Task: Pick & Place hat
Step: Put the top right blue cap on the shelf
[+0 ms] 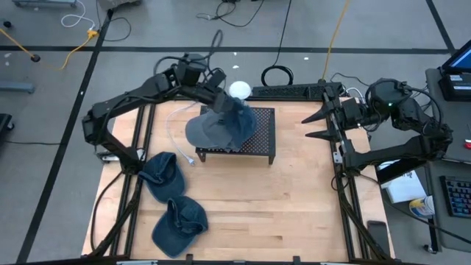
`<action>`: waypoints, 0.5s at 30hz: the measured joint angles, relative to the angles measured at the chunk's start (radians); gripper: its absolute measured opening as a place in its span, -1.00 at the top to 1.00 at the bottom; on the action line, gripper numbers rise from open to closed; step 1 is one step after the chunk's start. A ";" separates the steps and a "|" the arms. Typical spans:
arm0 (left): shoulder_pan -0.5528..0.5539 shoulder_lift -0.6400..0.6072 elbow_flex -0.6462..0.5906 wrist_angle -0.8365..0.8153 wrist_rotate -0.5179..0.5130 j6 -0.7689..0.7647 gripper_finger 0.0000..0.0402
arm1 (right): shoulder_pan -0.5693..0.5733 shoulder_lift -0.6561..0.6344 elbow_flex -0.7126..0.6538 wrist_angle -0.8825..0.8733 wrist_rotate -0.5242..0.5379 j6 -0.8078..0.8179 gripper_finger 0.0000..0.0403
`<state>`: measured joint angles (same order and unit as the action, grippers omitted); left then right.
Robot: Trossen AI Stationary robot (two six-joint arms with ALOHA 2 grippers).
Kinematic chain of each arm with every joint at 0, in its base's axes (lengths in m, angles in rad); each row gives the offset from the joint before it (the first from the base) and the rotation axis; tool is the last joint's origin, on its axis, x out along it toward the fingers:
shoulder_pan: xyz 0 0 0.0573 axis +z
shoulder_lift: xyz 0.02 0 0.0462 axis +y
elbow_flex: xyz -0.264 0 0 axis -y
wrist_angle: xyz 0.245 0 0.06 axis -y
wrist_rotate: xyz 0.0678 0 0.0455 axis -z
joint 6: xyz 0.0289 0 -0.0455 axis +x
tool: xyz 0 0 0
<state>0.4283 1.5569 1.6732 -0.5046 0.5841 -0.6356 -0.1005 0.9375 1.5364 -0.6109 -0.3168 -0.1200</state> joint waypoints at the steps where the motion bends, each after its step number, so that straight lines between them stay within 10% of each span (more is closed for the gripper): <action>1: 0.002 0.014 0.000 0.007 0.017 0.006 0.90 | 0.000 0.000 0.000 0.000 0.000 0.000 0.20; 15: 0.018 0.060 0.001 0.152 0.248 0.107 0.96 | 0.000 0.003 0.000 0.000 0.001 -0.016 0.20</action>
<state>0.4462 1.6169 1.6737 -0.3525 0.8323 -0.5288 -0.1009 0.9400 1.5364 -0.6108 -0.3162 -0.1358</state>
